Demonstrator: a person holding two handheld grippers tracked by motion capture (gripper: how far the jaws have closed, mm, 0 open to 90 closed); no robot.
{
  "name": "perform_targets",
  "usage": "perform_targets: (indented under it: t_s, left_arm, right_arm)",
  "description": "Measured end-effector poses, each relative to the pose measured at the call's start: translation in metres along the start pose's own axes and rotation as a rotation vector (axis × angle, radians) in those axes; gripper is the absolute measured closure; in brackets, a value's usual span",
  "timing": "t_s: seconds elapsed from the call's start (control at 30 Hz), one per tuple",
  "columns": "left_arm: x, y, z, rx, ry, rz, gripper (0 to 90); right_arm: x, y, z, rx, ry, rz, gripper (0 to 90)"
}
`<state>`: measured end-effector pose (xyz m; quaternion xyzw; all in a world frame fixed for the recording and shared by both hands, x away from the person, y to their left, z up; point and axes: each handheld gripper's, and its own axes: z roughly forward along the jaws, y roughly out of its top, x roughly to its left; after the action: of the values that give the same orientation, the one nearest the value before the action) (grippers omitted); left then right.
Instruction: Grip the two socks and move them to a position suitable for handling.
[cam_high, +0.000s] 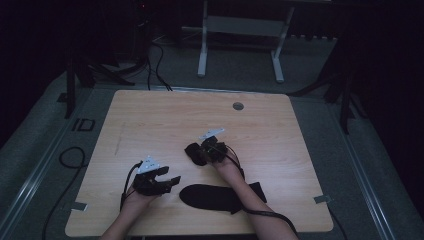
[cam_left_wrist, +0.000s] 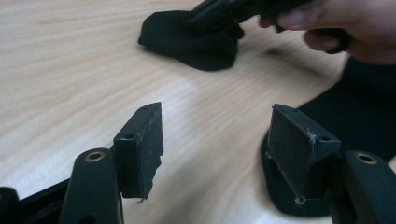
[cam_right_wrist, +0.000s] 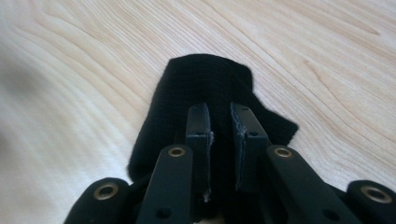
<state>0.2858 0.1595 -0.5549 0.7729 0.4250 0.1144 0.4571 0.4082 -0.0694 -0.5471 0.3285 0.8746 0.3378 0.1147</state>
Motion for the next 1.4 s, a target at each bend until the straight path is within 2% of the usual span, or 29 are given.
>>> perform_targets:
  t_s: [0.1, 0.17, 0.23, 0.27, 0.33, 0.53, 0.6, 0.63, 0.7, 0.77, 0.8, 0.83, 0.87, 0.9, 0.93, 1.03, 1.1, 1.17, 1.23, 1.27, 1.3, 1.33, 1.37, 1.4]
  left_arm:
    - [0.001, 0.004, 0.006, 0.011, -0.001, -0.001, 35.8]
    - [0.001, 0.01, 0.015, 0.017, -0.01, 0.006, 35.8]
    - [0.0, 0.011, 0.017, 0.021, -0.018, 0.011, 35.8]
    - [-0.001, 0.014, 0.022, 0.014, -0.031, 0.016, 35.8]
    - [-0.002, 0.017, 0.026, -0.004, -0.065, -0.007, 35.8]
    - [-0.009, 0.029, 0.034, -0.019, -0.099, 0.011, 41.0]
    - [-0.011, 0.034, 0.038, -0.034, -0.14, 0.005, 44.2]
    - [-0.013, 0.039, 0.041, -0.056, -0.182, -0.003, 44.9]
    - [-0.015, 0.043, 0.044, -0.055, -0.189, 0.008, 50.6]
    - [-0.018, 0.048, 0.047, -0.048, -0.184, 0.018, 61.8]
    - [-0.02, 0.05, 0.048, -0.04, -0.16, 0.036, 71.9]
    - [-0.02, 0.05, 0.048, -0.04, -0.16, 0.036, 82.2]
    - [-0.02, 0.05, 0.048, -0.04, -0.16, 0.036, 82.2]
    - [-0.024, 0.054, 0.048, -0.04, -0.145, 0.062, 86.3]
    - [-0.026, 0.056, 0.047, -0.039, -0.133, 0.076, 86.8]
    - [-0.028, 0.058, 0.046, -0.045, -0.127, 0.078, 87.0]
    - [-0.031, 0.062, 0.043, -0.036, -0.109, 0.089, 87.0]
    - [-0.036, 0.064, 0.043, -0.026, -0.078, 0.123, 86.9]
    - [-0.038, 0.064, 0.043, -0.022, -0.073, 0.127, 86.9]
    - [-0.04, 0.064, 0.044, -0.003, -0.035, 0.139, 86.9]
    - [-0.04, 0.064, 0.044, -0.003, -0.035, 0.139, 86.9]
    - [-0.038, 0.064, 0.044, 0.003, -0.044, 0.123, 86.9]
    - [-0.036, 0.062, 0.044, 0.014, -0.034, 0.116, 86.9]
    - [-0.031, 0.059, 0.045, 0.029, -0.019, 0.094, 86.9]
  right_arm:
    - [0.001, 0.0, -0.008, -0.025, 0.026, 0.016, 79.2]
    - [0.005, 0.002, -0.022, -0.068, 0.057, 0.018, 79.2]
    - [0.006, 0.002, -0.027, -0.081, 0.062, 0.015, 79.2]
    - [0.009, 0.003, -0.036, -0.108, 0.072, 0.01, 79.2]
    - [0.01, 0.004, -0.044, -0.126, 0.097, 0.022, 79.2]
    - [0.015, 0.003, -0.06, -0.162, 0.117, 0.01, 79.1]
    - [0.015, 0.001, -0.065, -0.168, 0.121, 0.005, 79.1]
    - [0.015, 0.0, -0.069, -0.176, 0.128, 0.006, 79.0]
    - [0.013, -0.002, -0.072, -0.183, 0.135, 0.009, 79.1]
    - [0.012, -0.004, -0.076, -0.185, 0.131, 0.007, 79.0]
    - [0.011, -0.005, -0.078, -0.186, 0.131, 0.008, 78.9]
    - [0.011, -0.005, -0.078, -0.186, 0.131, 0.008, 78.9]
    - [0.01, -0.006, -0.08, -0.187, 0.124, 0.006, 78.9]
    - [0.005, -0.009, -0.084, -0.194, 0.128, 0.022, 78.8]
    - [0.003, -0.01, -0.086, -0.197, 0.125, 0.025, 78.7]
    - [-0.004, -0.015, -0.092, -0.198, 0.115, 0.034, 78.5]
    - [-0.007, -0.018, -0.095, -0.195, 0.115, 0.03, 78.2]
    - [-0.008, -0.021, -0.097, -0.196, 0.11, 0.023, 78.2]
    - [-0.008, -0.023, -0.099, -0.194, 0.102, 0.014, 78.2]
    - [-0.008, -0.028, -0.102, -0.191, 0.055, 0.005, 82.2]
    - [-0.008, -0.028, -0.102, -0.191, 0.055, 0.005, 82.2]
    - [-0.015, -0.033, -0.105, -0.182, 0.012, 0.005, 82.8]
    - [-0.015, -0.033, -0.105, -0.182, 0.012, 0.005, 82.8]
    - [-0.025, -0.04, -0.107, -0.169, -0.002, 0.033, 83.3]
